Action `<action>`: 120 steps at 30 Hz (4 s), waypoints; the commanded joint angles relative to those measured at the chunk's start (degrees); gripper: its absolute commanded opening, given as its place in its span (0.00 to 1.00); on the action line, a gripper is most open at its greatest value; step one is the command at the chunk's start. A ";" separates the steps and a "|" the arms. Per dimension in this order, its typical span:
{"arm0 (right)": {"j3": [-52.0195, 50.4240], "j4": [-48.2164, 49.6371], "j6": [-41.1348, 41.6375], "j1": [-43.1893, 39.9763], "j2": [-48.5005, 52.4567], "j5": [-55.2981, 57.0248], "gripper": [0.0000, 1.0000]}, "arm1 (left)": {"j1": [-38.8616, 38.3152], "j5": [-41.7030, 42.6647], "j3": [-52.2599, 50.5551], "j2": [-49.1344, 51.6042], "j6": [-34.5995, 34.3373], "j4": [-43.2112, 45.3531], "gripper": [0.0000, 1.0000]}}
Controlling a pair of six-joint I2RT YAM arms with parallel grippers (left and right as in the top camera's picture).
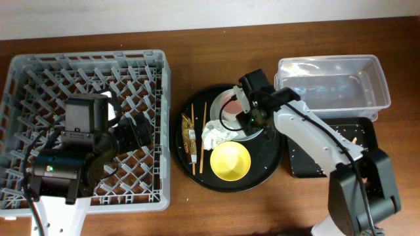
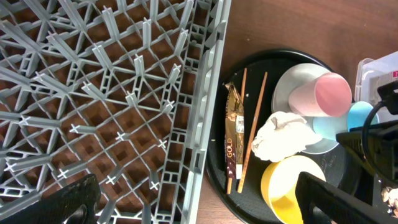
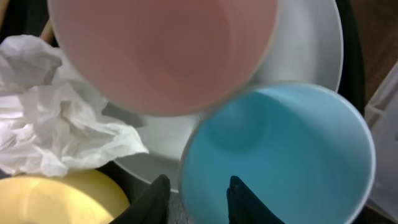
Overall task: Sort waste into correct bins and load items into the dishwasher rack
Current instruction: 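Grasp the blue cup with the right gripper, then hand the blue cup from the right gripper to the left gripper, then place the blue cup upside down in the rack with the left gripper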
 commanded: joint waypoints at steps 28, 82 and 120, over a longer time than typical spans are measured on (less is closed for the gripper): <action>28.46 -35.15 -11.89 -11.37 -15.56 -45.88 0.04 | 0.15 1.36 0.37 0.24 -0.33 2.12 0.99; 24.06 -44.06 -47.06 -7.54 -12.46 -86.47 0.18 | -3.32 83.45 0.35 9.09 18.62 20.37 0.56; 23.28 -45.22 -33.46 -19.47 -12.46 -50.21 0.99 | 8.48 13.51 52.43 55.87 18.36 -23.71 0.40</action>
